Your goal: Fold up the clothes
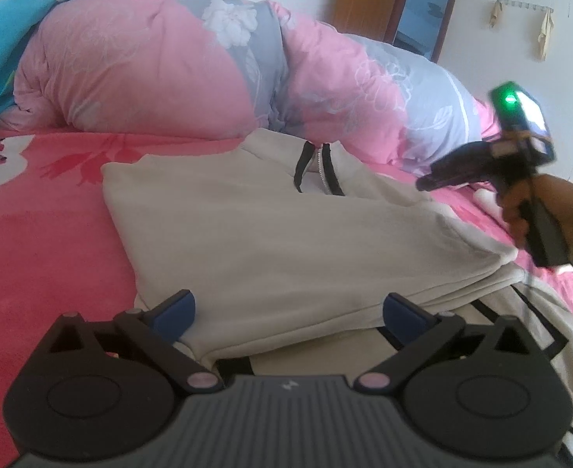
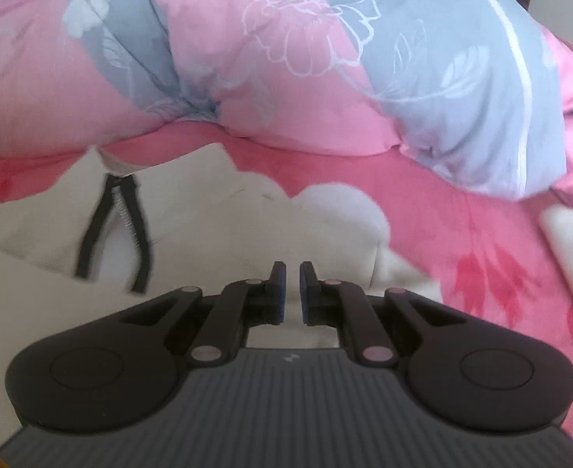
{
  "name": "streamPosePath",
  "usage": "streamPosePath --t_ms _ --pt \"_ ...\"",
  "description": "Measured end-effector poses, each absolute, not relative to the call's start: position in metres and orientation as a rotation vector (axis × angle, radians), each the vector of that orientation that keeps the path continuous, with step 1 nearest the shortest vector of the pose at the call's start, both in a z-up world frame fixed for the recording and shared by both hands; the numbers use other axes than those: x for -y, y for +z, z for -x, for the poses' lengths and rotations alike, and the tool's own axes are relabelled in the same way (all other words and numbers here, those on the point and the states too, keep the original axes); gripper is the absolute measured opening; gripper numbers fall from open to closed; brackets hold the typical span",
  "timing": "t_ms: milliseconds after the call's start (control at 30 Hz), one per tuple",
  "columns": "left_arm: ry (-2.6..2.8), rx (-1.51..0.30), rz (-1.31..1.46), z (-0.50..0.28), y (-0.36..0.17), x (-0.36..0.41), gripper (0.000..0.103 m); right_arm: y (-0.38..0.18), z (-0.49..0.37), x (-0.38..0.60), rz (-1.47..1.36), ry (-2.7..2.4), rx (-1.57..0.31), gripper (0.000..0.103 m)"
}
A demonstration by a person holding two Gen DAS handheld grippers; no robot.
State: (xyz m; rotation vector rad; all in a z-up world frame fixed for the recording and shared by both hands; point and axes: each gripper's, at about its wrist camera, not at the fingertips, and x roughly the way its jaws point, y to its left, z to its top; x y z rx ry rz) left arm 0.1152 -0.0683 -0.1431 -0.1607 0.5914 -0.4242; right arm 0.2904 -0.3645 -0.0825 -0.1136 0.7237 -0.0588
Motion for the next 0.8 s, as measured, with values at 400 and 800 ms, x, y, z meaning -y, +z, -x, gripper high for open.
streamPosePath --t_ms 400,800 --pt "-0.441 -0.584 0.183 -0.116 -0.145 0.064 0.103 -0.121 -0.371 0.405 0.081 -0.070 -0.933 0.002" --pt "-0.440 -0.585 0.182 -0.116 -0.144 0.064 0.103 -0.074 -0.355 0.427 -0.080 -0.107 -0.796 0.002"
